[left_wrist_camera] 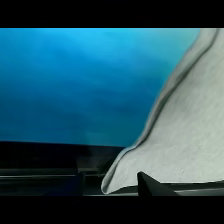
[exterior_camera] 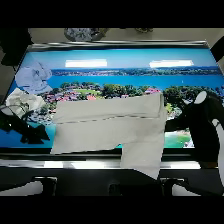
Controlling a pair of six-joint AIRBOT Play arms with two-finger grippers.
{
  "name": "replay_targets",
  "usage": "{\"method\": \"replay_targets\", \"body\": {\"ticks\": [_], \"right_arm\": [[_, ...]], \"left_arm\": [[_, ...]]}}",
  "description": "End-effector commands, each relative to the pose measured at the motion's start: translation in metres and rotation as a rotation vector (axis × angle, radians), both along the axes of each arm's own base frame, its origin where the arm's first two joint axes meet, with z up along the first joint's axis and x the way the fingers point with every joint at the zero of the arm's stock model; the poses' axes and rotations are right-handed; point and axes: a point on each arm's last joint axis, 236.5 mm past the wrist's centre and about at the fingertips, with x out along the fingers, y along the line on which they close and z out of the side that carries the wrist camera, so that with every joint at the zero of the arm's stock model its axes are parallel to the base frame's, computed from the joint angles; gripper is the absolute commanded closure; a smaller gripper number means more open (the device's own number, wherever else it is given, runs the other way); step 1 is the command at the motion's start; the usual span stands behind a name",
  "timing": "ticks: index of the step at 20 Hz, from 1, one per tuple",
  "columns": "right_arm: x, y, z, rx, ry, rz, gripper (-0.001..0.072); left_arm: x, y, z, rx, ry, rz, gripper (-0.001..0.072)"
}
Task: Fold the shirts.
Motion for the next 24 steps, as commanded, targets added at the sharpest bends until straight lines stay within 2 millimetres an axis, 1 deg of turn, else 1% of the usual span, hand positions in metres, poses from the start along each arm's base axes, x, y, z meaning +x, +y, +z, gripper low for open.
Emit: {"method": "replay_targets", "body": {"ticks": [1, 5, 7, 8, 10, 11, 12, 13, 16, 18, 20, 24], "right_arm": [[-0.025, 0.011, -0.009, 0.024, -0.028, -0.003, 0.0276], [-0.030, 0.016, -0.006, 0.041, -0.024, 0.004, 0.0276], [-0.034, 0.020, -0.005, 0.062, -0.014, 0.023, 0.0276], [-0.036, 0.020, -0.006, 0.065, -0.008, 0.030, 0.0276], [-0.041, 0.020, -0.010, 0.063, 0.001, 0.030, 0.0275], [-0.046, 0.022, -0.013, 0.065, 0.010, 0.027, 0.0273], [-0.054, 0.024, -0.017, 0.072, 0.023, 0.023, 0.0260], [-0.062, 0.027, -0.023, 0.078, 0.035, 0.018, 0.0222], [-0.087, 0.034, -0.044, 0.087, 0.055, 0.008, 0.0220], [-0.093, 0.038, -0.054, 0.094, 0.060, -0.006, 0.0222], [-0.097, 0.046, -0.056, 0.125, 0.070, -0.025, 0.0223], [-0.103, 0.047, -0.056, 0.130, 0.092, -0.020, 0.0227]], "left_arm": [[-0.039, -0.022, -0.024, -0.034, -0.014, -0.015, 0.0306], [-0.035, -0.036, -0.032, -0.076, -0.045, 0.031, 0.0305], [-0.034, -0.038, -0.036, -0.077, -0.050, 0.045, 0.0307], [-0.034, -0.038, -0.037, -0.072, -0.045, 0.061, 0.0335], [-0.033, -0.037, -0.038, -0.066, -0.044, 0.071, 0.0562], [-0.033, -0.037, -0.039, -0.066, -0.045, 0.071, 0.0626], [-0.032, -0.037, -0.039, -0.064, -0.047, 0.072, 0.0669], [-0.032, -0.036, -0.039, -0.063, -0.049, 0.073, 0.0669], [-0.031, -0.036, -0.039, -0.059, -0.054, 0.072, 0.0670], [-0.030, -0.035, -0.039, -0.058, -0.060, 0.069, 0.0670], [-0.030, -0.035, -0.039, -0.060, -0.063, 0.063, 0.0670], [-0.030, -0.035, -0.039, -0.064, -0.071, 0.047, 0.0670]]}}
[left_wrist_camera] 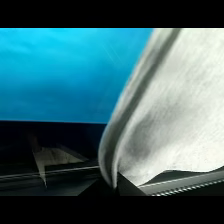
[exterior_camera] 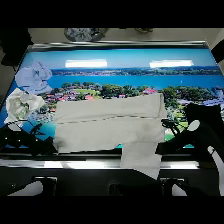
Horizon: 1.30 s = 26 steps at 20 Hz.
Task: Fold the shirts.
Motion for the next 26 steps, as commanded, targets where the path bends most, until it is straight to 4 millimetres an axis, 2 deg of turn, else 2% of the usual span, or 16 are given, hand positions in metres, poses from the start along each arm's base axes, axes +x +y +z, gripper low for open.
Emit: {"method": "replay_targets", "body": {"ticks": [1, 3, 5, 8, 10, 13, 15, 18, 20, 22, 24, 26], "right_arm": [[-0.004, 0.001, -0.005, -0.002, 0.009, -0.004, 0.0240], [-0.011, 0.002, -0.006, 0.003, 0.032, -0.009, 0.0427], [-0.018, 0.004, -0.010, 0.005, 0.050, -0.010, 0.0668], [-0.008, 0.001, -0.005, -0.004, -0.011, 0.009, 0.0670], [0.014, -0.003, 0.014, -0.023, -0.113, 0.013, 0.0671], [0.063, -0.013, 0.069, -0.057, -0.286, 0.022, 0.0675], [0.101, -0.019, 0.099, -0.072, -0.389, 0.006, 0.0675], [0.167, -0.022, 0.116, -0.043, -0.487, -0.051, 0.0675], [0.219, -0.027, 0.118, -0.020, -0.552, -0.123, 0.0675], [0.260, -0.031, 0.117, 0.000, -0.575, -0.177, 0.0675], [0.293, -0.028, 0.111, 0.049, -0.579, -0.205, 0.0675], [0.319, -0.030, 0.093, 0.036, -0.580, -0.234, 0.0674]], "left_arm": [[0.017, 0.011, -0.010, 0.056, -0.078, 0.016, 0.0670], [0.018, 0.011, -0.010, 0.056, -0.080, 0.012, 0.0670], [0.018, 0.011, -0.010, 0.055, -0.083, 0.008, 0.0670], [0.021, 0.012, -0.007, 0.043, -0.125, -0.054, 0.0671], [0.042, 0.021, 0.009, 0.067, -0.195, -0.070, 0.0672], [0.103, 0.036, 0.063, 0.126, -0.394, -0.007, 0.0674], [0.142, 0.037, 0.096, 0.144, -0.499, -0.006, 0.0675], [0.192, 0.026, 0.117, 0.152, -0.567, -0.057, 0.0675], [0.224, 0.027, 0.116, 0.149, -0.565, -0.042, 0.0674], [0.250, 0.033, 0.105, 0.139, -0.524, -0.001, 0.0674], [0.261, 0.035, 0.088, 0.118, -0.467, 0.006, 0.0673], [0.269, 0.037, 0.072, 0.109, -0.427, 0.025, 0.0673]]}}
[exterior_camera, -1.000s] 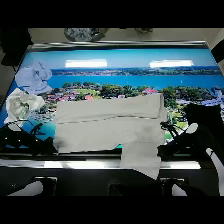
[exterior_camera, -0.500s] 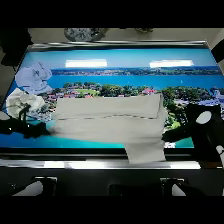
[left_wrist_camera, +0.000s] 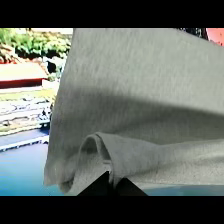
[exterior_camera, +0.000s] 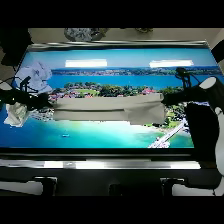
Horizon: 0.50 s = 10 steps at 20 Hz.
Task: Fold the shirts.
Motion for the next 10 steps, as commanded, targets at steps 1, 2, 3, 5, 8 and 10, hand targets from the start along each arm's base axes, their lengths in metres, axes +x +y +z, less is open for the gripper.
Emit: {"method": "replay_targets", "body": {"ticks": [1, 2, 3, 5, 8, 10], "right_arm": [[0.056, -0.001, -0.021, 0.040, -0.034, -0.090, 0.0674], [0.064, 0.002, -0.030, 0.035, -0.047, -0.099, 0.0673], [0.069, 0.004, -0.038, 0.026, -0.050, -0.100, 0.0672], [0.068, 0.011, -0.057, 0.022, -0.018, -0.086, 0.0672], [0.052, 0.006, -0.076, -0.023, 0.055, -0.045, 0.0669], [0.042, 0.001, -0.065, -0.024, 0.066, -0.008, 0.0346]], "left_arm": [[0.020, 0.001, -0.026, -0.026, 0.065, 0.027, 0.0673], [0.021, 0.002, -0.033, -0.027, 0.069, 0.033, 0.0673], [0.024, 0.003, -0.039, -0.027, 0.070, 0.039, 0.0672], [0.036, 0.005, -0.045, -0.037, 0.055, 0.114, 0.0672], [0.052, 0.000, -0.043, -0.074, 0.008, 0.153, 0.0662], [0.052, 0.004, -0.040, -0.076, 0.006, 0.157, 0.0188]]}}
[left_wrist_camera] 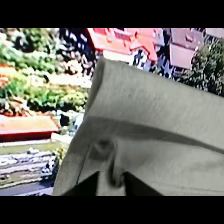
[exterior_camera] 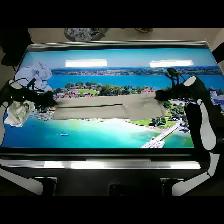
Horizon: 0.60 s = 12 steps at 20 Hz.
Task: Fold the shirts.
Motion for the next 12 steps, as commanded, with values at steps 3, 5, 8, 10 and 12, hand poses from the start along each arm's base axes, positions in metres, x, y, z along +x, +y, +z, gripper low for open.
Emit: {"method": "replay_targets", "body": {"ticks": [3, 5, 8, 10, 12], "right_arm": [[-0.043, -0.041, 0.030, -0.101, 0.050, 0.171, 0.0014], [-0.064, -0.080, 0.032, -0.109, 0.122, 0.091, 0.0014], [-0.075, -0.082, 0.021, 0.120, 0.176, -0.024, 0.0014], [-0.071, -0.069, 0.008, 0.224, 0.190, -0.038, 0.0012], [-0.061, -0.056, -0.002, 0.322, 0.191, -0.062, 0.0011]], "left_arm": [[0.012, 0.015, 0.031, -0.007, -0.067, -0.023, -0.0002], [0.020, 0.025, 0.063, 0.022, -0.142, -0.023, -0.0002], [0.023, 0.022, 0.102, 0.053, -0.231, -0.028, -0.0001], [0.019, 0.012, 0.121, 0.060, -0.258, -0.053, -0.0001], [0.014, -0.001, 0.135, 0.062, -0.273, -0.083, -0.0001]]}}
